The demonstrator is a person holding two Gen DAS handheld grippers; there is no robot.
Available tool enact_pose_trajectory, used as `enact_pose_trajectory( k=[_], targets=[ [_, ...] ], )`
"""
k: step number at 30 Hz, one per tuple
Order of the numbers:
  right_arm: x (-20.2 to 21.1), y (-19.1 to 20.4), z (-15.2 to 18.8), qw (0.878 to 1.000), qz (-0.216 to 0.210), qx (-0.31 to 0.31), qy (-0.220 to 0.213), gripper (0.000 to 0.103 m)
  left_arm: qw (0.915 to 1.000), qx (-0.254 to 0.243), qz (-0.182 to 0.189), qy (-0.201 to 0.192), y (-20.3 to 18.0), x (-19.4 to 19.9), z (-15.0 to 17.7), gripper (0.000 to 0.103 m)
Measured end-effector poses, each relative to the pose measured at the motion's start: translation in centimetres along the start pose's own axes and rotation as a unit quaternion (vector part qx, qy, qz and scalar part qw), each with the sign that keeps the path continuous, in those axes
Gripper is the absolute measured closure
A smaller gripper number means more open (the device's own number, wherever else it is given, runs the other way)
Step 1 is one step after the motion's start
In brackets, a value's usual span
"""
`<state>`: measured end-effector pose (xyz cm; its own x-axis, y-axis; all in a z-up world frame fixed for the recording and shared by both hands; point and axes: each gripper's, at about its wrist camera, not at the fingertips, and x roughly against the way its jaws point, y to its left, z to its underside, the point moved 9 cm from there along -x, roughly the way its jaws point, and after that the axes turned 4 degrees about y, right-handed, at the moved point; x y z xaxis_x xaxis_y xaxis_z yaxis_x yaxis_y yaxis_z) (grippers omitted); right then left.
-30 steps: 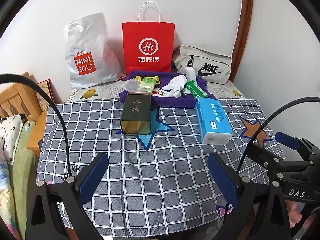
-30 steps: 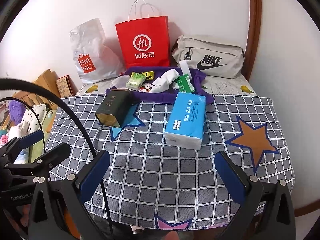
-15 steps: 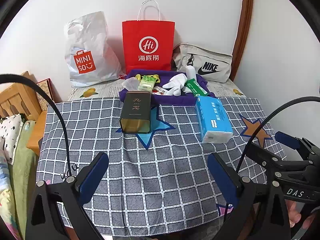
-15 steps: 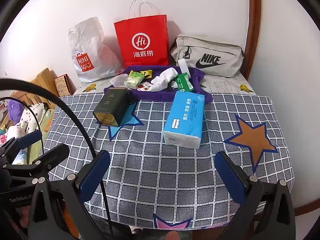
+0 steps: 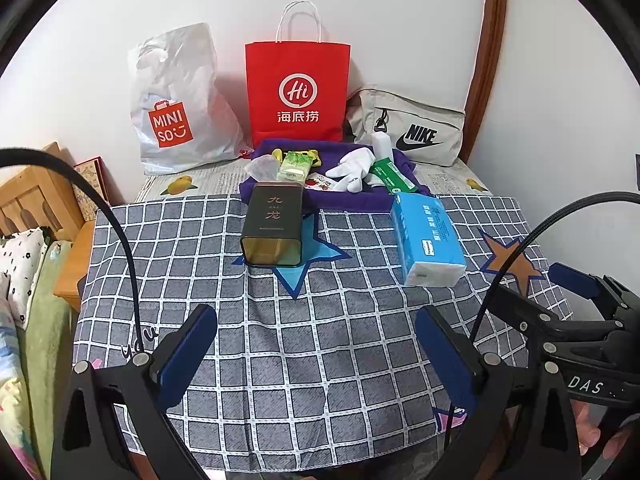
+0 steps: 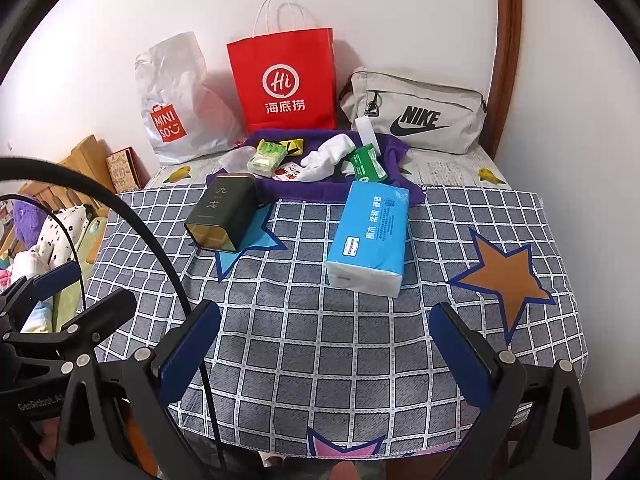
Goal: Organize soft objects
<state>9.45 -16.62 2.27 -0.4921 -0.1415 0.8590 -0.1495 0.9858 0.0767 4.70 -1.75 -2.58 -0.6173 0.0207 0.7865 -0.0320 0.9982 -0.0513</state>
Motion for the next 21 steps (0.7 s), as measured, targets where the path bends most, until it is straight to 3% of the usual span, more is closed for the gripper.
enact_pose_trajectory(
  k=[21],
  targets=[
    [0.07, 0.36, -0.01, 1.000, 0.006, 0.006, 0.002, 0.000, 1.0000, 0.001, 0.001, 0.001, 0.46, 0.28, 0.06, 0.003]
  ],
)
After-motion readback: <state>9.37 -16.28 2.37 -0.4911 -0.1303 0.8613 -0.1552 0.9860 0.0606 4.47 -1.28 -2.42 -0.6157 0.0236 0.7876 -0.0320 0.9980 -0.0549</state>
